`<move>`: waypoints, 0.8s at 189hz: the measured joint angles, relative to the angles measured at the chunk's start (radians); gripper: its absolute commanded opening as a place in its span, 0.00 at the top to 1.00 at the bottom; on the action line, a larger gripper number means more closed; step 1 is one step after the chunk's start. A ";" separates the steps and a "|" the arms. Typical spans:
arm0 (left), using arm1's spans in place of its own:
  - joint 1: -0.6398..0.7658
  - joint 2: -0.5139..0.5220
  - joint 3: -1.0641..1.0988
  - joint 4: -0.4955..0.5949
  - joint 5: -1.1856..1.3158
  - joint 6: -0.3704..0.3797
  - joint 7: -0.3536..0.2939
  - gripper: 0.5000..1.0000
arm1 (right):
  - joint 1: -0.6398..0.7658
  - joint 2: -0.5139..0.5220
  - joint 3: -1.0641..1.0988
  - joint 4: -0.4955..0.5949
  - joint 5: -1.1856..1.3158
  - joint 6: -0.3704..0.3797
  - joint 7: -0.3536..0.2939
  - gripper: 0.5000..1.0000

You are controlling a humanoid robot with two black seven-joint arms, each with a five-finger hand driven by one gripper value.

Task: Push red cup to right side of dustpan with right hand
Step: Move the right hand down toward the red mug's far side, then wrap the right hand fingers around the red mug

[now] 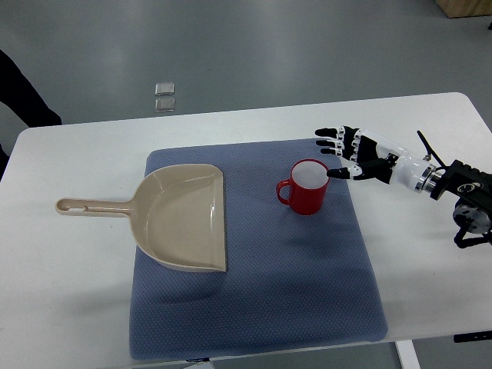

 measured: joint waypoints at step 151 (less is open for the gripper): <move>0.000 0.000 -0.001 0.000 0.000 0.000 0.001 0.00 | -0.034 0.052 -0.017 -0.009 -0.017 -0.017 0.000 0.13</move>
